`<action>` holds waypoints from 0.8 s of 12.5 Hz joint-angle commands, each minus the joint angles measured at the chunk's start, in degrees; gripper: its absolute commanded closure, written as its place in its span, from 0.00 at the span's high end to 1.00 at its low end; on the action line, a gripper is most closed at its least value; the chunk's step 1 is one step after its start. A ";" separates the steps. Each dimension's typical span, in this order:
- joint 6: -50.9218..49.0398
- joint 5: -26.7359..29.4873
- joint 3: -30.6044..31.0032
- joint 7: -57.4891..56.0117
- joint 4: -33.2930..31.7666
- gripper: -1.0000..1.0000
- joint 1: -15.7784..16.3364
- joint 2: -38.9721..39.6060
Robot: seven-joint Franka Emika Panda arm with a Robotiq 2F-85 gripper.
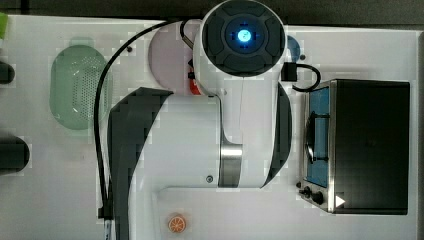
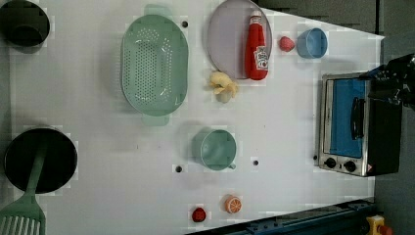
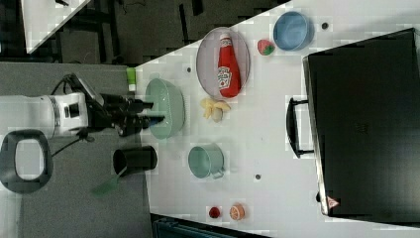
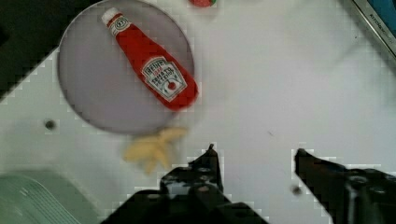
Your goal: Pick ketchup from plate and place it on table.
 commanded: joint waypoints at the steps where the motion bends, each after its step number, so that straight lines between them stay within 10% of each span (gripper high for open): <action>1: -9.69 0.81 3.62 2.56 -5.81 0.79 -5.11 -13.54; 3: -9.30 0.82 3.85 -0.81 -5.81 1.00 -5.01 -11.98; 10: -0.72 0.84 5.02 -16.13 -5.45 1.00 -4.58 1.47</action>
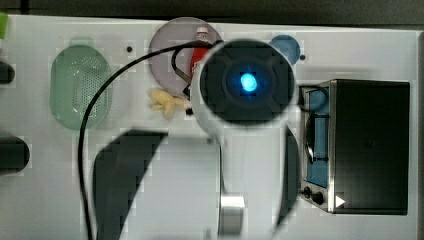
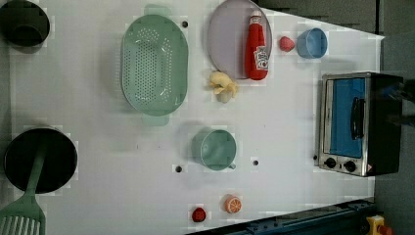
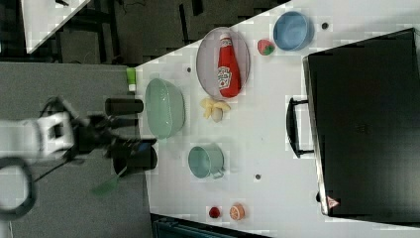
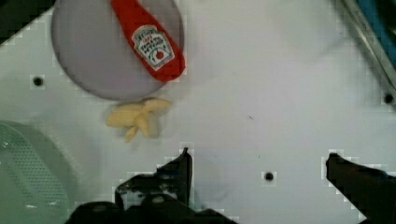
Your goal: Pick ketchup from plate and place it on table.
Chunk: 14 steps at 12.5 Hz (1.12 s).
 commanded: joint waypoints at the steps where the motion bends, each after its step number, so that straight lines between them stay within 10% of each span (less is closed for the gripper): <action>1: 3.03 0.50 0.54 -9.43 -1.74 1.00 0.42 8.56; 14: 24.41 -0.58 2.54 -29.02 2.88 1.00 2.01 31.16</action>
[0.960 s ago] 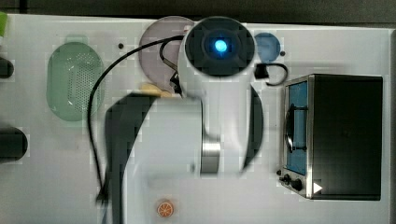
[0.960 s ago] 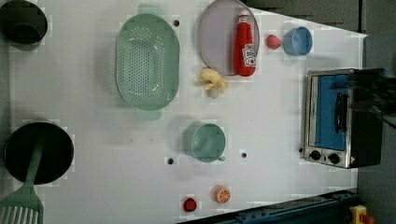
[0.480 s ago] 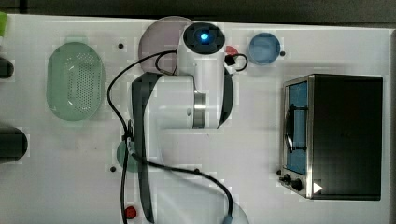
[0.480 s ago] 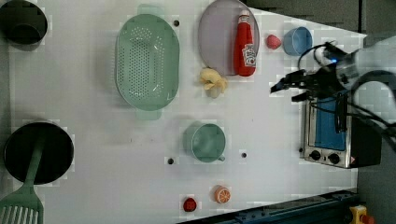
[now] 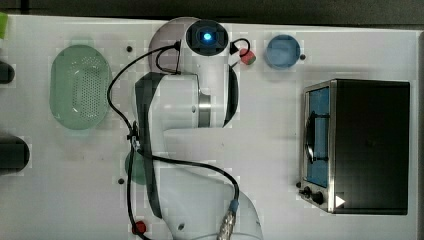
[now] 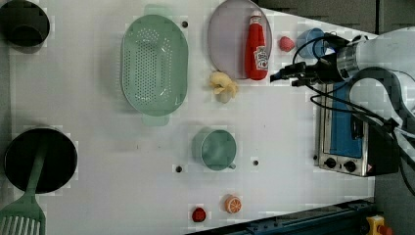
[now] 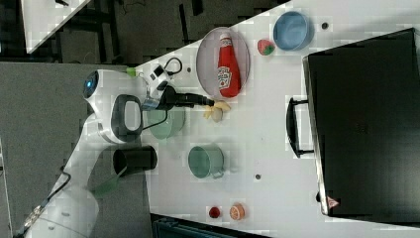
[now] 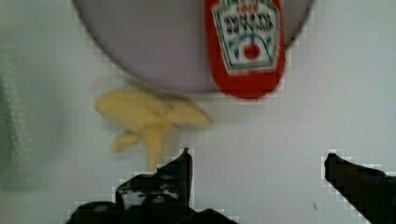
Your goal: Pick ketchup from plate and place it on table.
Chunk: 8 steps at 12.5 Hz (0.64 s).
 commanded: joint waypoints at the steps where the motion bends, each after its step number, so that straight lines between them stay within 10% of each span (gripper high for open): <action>1: 4.07 -0.90 -0.33 -4.06 2.84 1.00 0.34 4.94; 8: 15.14 -5.62 -0.48 -4.05 7.13 1.00 0.59 14.55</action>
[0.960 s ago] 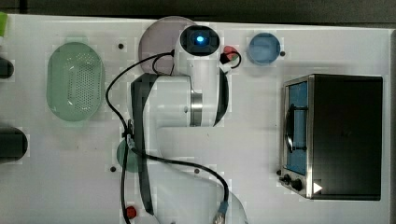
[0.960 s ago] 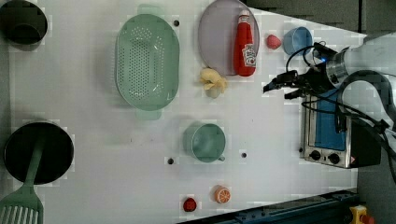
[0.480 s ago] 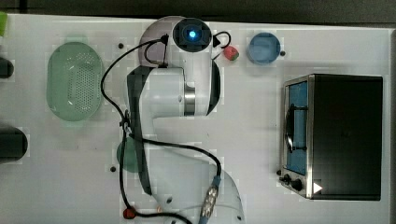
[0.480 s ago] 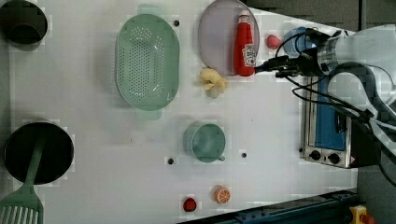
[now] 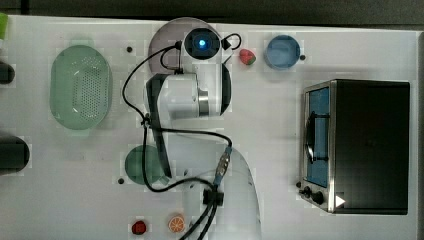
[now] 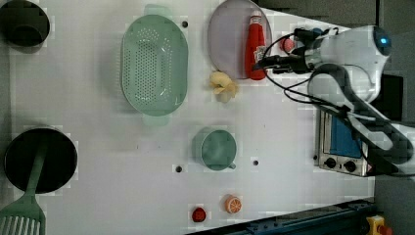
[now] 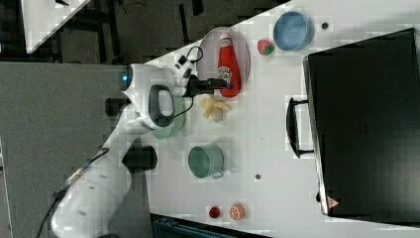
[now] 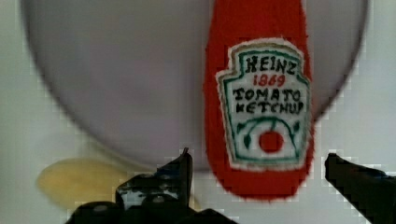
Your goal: Pick ketchup from plate and place it on table.
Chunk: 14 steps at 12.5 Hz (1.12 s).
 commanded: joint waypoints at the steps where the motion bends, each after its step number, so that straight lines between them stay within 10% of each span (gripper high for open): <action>1: 3.86 -0.34 0.19 -2.21 2.53 1.00 -0.30 1.73; 9: 8.32 -0.34 0.19 -2.20 4.59 1.00 0.20 6.62; 14: 8.35 -0.34 0.15 -2.14 4.90 0.63 0.11 6.54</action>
